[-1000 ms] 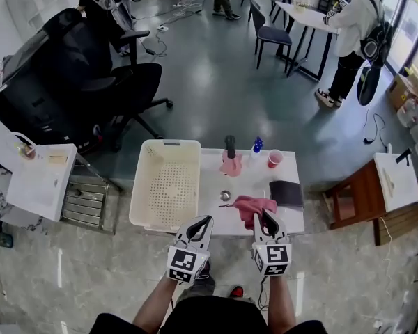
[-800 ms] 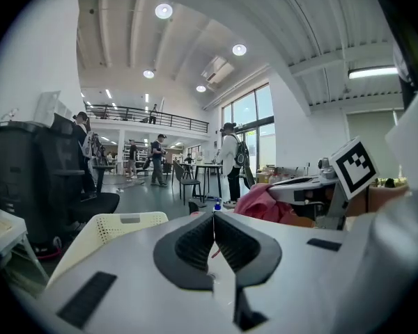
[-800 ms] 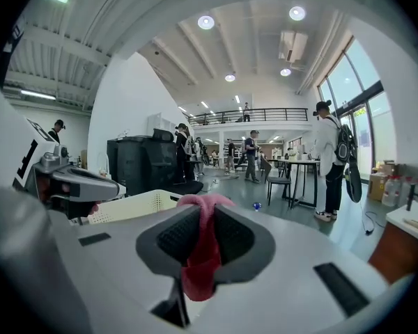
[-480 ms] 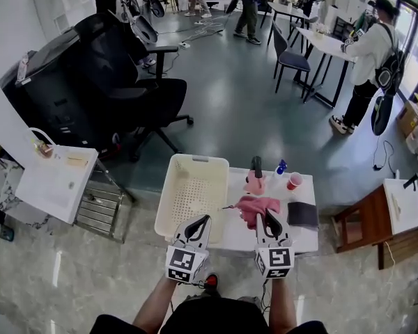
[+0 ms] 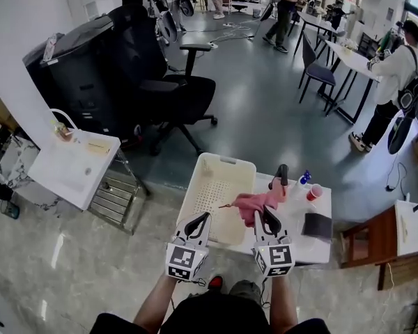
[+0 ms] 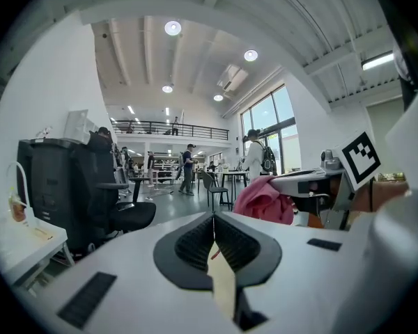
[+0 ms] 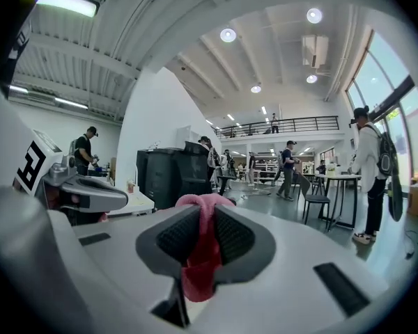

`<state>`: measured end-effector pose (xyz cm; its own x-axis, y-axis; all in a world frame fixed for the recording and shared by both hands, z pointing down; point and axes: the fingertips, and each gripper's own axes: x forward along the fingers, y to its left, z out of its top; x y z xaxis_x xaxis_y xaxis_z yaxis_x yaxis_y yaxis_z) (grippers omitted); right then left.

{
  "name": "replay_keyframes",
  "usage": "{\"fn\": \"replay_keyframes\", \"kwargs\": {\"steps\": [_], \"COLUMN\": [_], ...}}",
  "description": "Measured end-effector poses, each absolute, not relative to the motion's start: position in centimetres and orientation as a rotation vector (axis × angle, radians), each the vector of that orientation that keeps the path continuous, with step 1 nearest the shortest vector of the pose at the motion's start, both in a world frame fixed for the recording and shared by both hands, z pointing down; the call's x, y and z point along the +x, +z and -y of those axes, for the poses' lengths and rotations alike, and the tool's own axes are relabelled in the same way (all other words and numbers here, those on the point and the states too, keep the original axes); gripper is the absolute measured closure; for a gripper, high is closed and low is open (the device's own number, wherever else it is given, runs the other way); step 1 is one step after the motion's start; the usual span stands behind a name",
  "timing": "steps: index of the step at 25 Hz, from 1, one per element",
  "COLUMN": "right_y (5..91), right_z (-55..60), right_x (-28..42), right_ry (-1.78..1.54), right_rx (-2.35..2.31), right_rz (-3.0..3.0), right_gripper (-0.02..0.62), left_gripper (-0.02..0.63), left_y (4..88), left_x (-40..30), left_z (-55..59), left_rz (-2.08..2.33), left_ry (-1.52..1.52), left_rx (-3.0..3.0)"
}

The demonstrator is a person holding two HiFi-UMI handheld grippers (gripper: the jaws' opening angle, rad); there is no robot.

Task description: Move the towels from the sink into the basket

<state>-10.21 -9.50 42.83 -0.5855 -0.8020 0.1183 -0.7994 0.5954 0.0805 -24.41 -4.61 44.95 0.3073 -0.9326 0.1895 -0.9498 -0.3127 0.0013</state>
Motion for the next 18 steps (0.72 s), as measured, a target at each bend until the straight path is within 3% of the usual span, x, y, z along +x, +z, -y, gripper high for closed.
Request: {"fn": "replay_keyframes", "kwargs": {"steps": [18], "right_y": [50.9], "right_z": [9.6], "right_x": [-20.2], "right_ry": [0.115], "right_rx": [0.806], "right_rz": [2.73], "right_gripper": [0.516], "left_gripper": [0.598], "left_y": [50.0], "left_x": [-30.6], "left_z": [1.5], "left_rz": [2.009], "left_ry": [0.237], "left_rx": [2.062]}}
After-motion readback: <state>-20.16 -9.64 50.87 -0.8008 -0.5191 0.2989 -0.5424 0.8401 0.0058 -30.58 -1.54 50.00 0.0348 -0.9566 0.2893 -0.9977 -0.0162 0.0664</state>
